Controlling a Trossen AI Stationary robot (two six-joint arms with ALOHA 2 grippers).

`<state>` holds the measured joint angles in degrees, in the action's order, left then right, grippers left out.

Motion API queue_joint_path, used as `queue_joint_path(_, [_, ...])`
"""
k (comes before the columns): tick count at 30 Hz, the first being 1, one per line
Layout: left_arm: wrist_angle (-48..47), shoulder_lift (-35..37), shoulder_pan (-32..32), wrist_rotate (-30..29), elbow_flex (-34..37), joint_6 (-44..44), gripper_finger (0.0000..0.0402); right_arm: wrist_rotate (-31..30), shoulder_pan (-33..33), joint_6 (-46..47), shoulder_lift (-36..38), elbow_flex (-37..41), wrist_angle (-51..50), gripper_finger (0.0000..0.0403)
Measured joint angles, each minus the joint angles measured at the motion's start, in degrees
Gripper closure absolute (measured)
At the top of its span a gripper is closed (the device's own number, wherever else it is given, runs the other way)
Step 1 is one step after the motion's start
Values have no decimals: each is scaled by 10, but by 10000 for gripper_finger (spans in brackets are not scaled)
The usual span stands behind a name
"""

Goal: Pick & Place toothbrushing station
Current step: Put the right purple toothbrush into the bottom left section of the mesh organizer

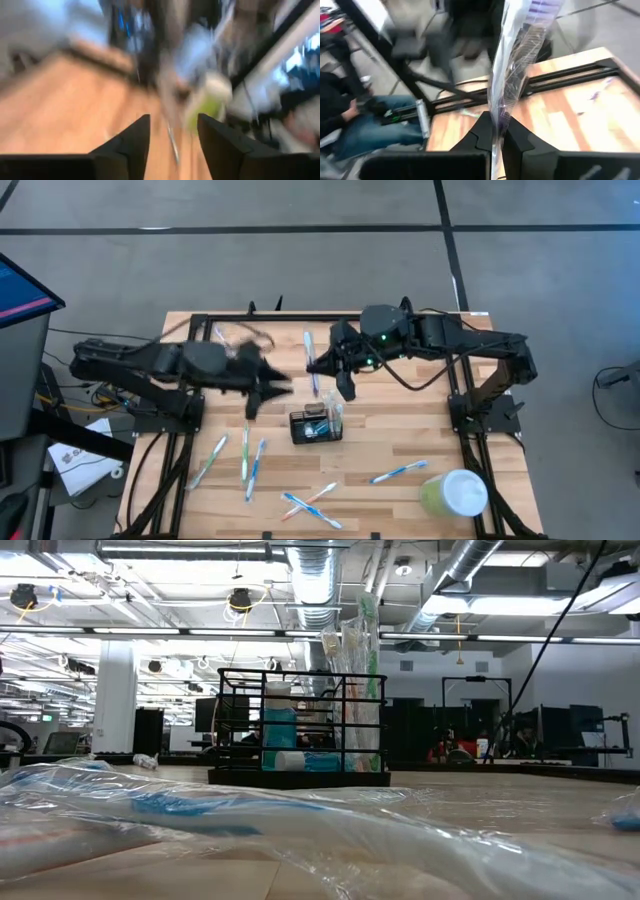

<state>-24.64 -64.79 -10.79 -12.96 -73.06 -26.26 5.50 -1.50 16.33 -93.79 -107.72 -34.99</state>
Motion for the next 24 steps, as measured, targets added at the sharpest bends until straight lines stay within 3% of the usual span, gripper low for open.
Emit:
queue_joint_path(5, [88,29,27,-26,-3,44,218,5,-8,-1,0,0,-12,398])
queue_joint_path(18, [152,-55,136,216,-2,-9,205,4,-11,4,-3,0,-53,398])
queue_joint_path(24, [159,-71,145,260,-1,3,216,7,-10,21,-3,0,-118,398])
